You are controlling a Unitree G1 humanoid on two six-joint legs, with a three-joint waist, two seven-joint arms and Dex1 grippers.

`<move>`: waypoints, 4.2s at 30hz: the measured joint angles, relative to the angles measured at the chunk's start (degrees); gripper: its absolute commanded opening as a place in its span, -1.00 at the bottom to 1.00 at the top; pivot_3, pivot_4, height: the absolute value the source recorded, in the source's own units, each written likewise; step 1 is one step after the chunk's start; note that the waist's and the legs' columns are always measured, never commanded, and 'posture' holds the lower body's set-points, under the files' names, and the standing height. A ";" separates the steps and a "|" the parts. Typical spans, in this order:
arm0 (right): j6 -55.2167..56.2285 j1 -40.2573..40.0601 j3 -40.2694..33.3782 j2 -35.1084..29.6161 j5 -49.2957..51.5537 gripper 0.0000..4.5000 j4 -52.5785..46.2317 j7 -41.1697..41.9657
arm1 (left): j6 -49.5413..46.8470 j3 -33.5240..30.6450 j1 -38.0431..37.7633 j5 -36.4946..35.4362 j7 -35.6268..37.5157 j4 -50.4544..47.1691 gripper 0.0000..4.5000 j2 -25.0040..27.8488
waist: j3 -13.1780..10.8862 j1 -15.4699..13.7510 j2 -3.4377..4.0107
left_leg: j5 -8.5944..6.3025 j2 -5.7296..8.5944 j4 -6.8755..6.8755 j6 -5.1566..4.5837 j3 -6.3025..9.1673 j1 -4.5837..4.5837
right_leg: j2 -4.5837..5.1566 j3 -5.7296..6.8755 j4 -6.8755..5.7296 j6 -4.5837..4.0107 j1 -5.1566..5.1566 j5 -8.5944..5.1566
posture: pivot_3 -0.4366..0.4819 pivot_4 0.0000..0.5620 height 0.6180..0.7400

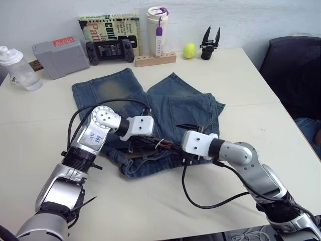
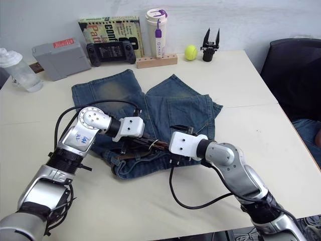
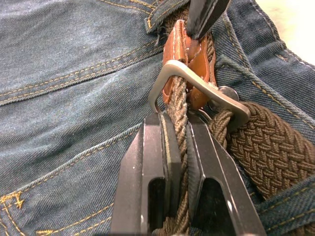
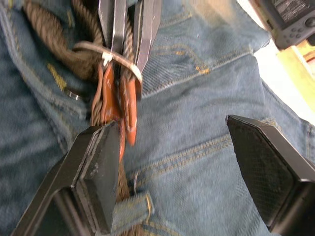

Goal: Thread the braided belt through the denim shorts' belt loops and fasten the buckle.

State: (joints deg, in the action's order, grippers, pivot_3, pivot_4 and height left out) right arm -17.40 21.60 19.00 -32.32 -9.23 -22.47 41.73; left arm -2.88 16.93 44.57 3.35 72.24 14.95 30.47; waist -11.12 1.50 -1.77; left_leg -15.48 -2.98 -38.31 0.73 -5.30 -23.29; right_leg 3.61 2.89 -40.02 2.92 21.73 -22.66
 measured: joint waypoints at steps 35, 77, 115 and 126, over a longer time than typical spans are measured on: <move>2.21 -0.02 -4.76 -4.02 3.77 -1.00 3.72 5.39 | -31.45 -9.19 -9.88 -22.86 8.09 -19.49 -0.37 14.80 | 0.00 0.07 0.01 | 0.03 0.02 0.06 0.06 0.08 0.08 | -0.02 -0.02 0.02 0.00 -0.06 0.00 | -0.05 -0.47 0.23; 25.30 -12.75 -17.77 -22.47 2.12 -1.00 7.19 6.40 | -11.10 -3.98 -19.36 -16.71 1.14 -10.00 -0.99 10.71 | 0.21 -0.04 0.35 | -0.02 0.13 0.14 -0.07 0.01 0.31 | 0.14 -0.03 0.12 0.04 -0.29 0.02 | -0.05 -0.47 0.23; -1.37 -24.79 -44.83 -21.56 36.26 1.00 9.18 10.03 | -45.77 -30.21 -21.87 -39.09 -1.53 -14.86 0.98 21.75 | 0.23 0.01 0.45 | -0.02 0.06 0.25 -0.09 0.10 0.21 | 0.07 -0.06 0.24 0.04 -0.25 0.02 | -0.05 -0.47 0.23; -3.82 -34.40 -47.74 -9.52 38.20 1.00 7.91 4.05 | -22.80 -43.93 -50.59 -28.39 -24.22 -20.79 0.98 5.40 | 0.24 0.06 0.41 | -0.27 0.08 0.31 -0.40 0.06 0.21 | 0.16 -0.08 0.31 0.16 -0.24 0.10 | -0.05 -0.47 0.23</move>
State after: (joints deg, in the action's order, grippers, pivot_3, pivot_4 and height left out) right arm -21.22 -12.80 -28.73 -41.84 28.97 -14.55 45.78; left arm -25.69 -27.01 -6.02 -25.04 48.03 -5.83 35.87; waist -10.89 1.56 -1.36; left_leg -15.75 -2.91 -37.99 0.33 -5.24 -23.07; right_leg 3.77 2.81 -39.71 3.08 21.50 -22.56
